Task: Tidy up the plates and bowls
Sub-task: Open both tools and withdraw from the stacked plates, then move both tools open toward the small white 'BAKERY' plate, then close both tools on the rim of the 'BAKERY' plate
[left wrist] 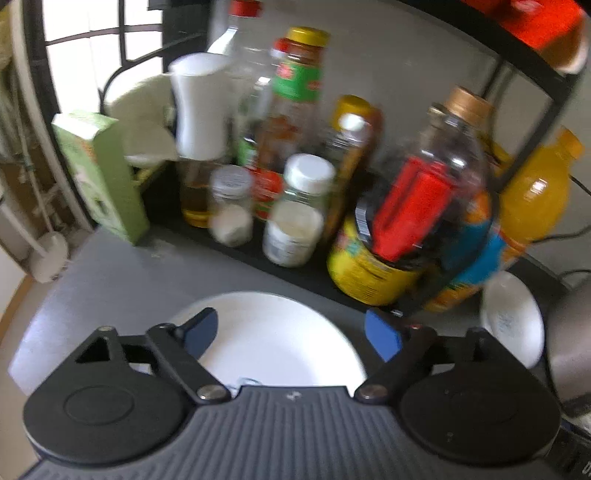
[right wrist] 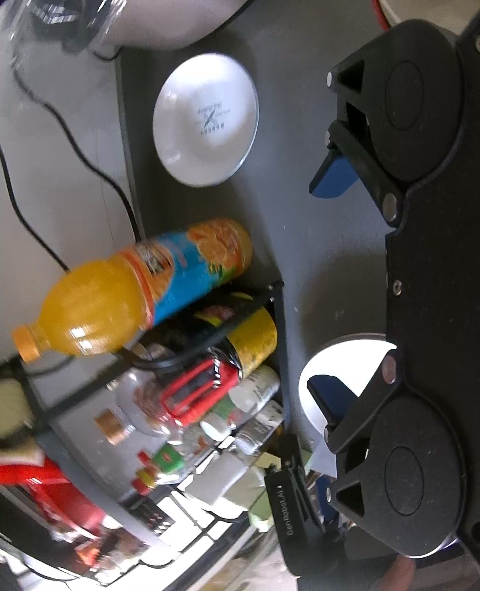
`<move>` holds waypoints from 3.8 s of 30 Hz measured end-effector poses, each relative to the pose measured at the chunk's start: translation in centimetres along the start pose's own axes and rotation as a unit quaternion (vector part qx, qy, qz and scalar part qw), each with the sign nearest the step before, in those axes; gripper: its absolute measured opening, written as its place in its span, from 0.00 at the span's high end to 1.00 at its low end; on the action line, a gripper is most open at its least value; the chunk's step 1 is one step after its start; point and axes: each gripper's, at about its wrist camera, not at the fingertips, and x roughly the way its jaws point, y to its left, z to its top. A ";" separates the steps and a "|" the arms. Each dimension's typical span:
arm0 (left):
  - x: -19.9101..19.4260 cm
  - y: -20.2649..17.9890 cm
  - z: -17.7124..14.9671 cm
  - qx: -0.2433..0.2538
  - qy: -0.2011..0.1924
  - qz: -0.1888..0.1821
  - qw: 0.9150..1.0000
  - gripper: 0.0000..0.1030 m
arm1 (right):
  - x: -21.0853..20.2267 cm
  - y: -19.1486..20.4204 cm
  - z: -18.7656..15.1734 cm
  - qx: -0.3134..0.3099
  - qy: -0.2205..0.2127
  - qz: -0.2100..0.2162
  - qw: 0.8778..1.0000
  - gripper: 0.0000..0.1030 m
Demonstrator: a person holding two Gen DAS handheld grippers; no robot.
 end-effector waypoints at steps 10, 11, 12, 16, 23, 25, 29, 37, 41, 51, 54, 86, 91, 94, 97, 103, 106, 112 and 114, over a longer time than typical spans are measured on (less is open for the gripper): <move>-0.2 -5.1 -1.6 -0.007 0.012 -0.053 0.998 0.04 | -2.5 -4.8 0.7 0.044 -0.025 -0.009 0.999 0.00; -0.3 -5.6 -1.7 -0.005 0.011 -0.056 0.998 0.04 | -2.7 -5.2 0.8 0.045 -0.027 -0.013 0.999 0.00; -0.3 -6.1 -1.8 -0.003 0.010 -0.059 0.998 0.04 | -2.9 -5.5 0.9 0.047 -0.031 -0.018 0.998 0.00; -0.5 -8.3 -2.3 -0.002 0.007 -0.071 0.997 0.04 | -3.6 -7.1 1.3 0.051 -0.039 -0.031 0.997 0.00; -0.3 -11.9 -3.3 0.005 0.007 -0.075 0.997 0.04 | -4.1 -9.0 2.5 0.046 -0.044 -0.035 0.997 0.00; -0.1 -12.6 -3.4 0.005 0.008 -0.073 0.997 0.04 | -4.2 -9.5 2.8 0.043 -0.045 -0.039 0.997 0.00; 0.6 -14.1 -3.5 -0.001 0.021 -0.065 0.998 0.05 | -4.4 -10.5 3.2 0.039 -0.044 -0.045 0.997 0.00; 2.1 -17.6 -4.0 0.014 0.026 -0.075 0.997 0.07 | -4.4 -11.7 3.8 0.023 -0.047 -0.072 0.996 0.06; 2.8 -19.1 -4.2 0.020 0.021 -0.083 0.996 0.12 | -4.3 -12.4 4.1 0.017 -0.043 -0.076 0.996 0.14; 5.9 -22.0 -4.3 0.022 0.046 -0.103 0.993 0.38 | -3.1 -13.8 4.4 0.017 -0.044 -0.084 0.995 0.20; 7.0 -22.6 -4.5 0.021 0.048 -0.103 0.993 0.43 | -2.4 -14.4 4.5 0.018 -0.039 -0.088 0.995 0.25; 16.0 -22.9 -6.1 -0.029 0.121 -0.106 0.986 0.69 | -0.2 -15.1 3.5 0.006 -0.023 -0.122 0.992 0.30; 15.8 -23.3 -6.0 -0.009 0.122 -0.104 0.987 0.72 | 0.3 -15.2 3.2 0.017 -0.015 -0.123 0.992 0.30; 15.5 -23.1 -6.1 0.000 0.121 -0.101 0.987 0.72 | 0.5 -15.0 3.1 0.021 -0.014 -0.124 0.992 0.30; 14.9 -22.8 -6.3 0.010 0.121 -0.093 0.988 0.72 | 0.6 -14.9 3.0 0.031 -0.015 -0.131 0.991 0.30; 14.2 -22.5 -6.7 0.031 0.127 -0.076 0.989 0.72 | 1.1 -14.6 2.9 0.047 -0.009 -0.123 0.991 0.30; 13.8 -21.9 -7.0 0.036 0.135 -0.070 0.988 0.72 | 1.6 -14.4 2.7 0.050 -0.005 -0.119 0.992 0.30; 13.1 -20.4 -7.6 0.050 0.154 -0.052 0.985 0.72 | 2.1 -14.3 2.1 0.060 0.008 -0.118 0.991 0.30; 13.1 -19.9 -7.7 0.054 0.160 -0.046 0.985 0.72 | 2.4 -14.3 2.0 0.066 0.016 -0.114 0.991 0.30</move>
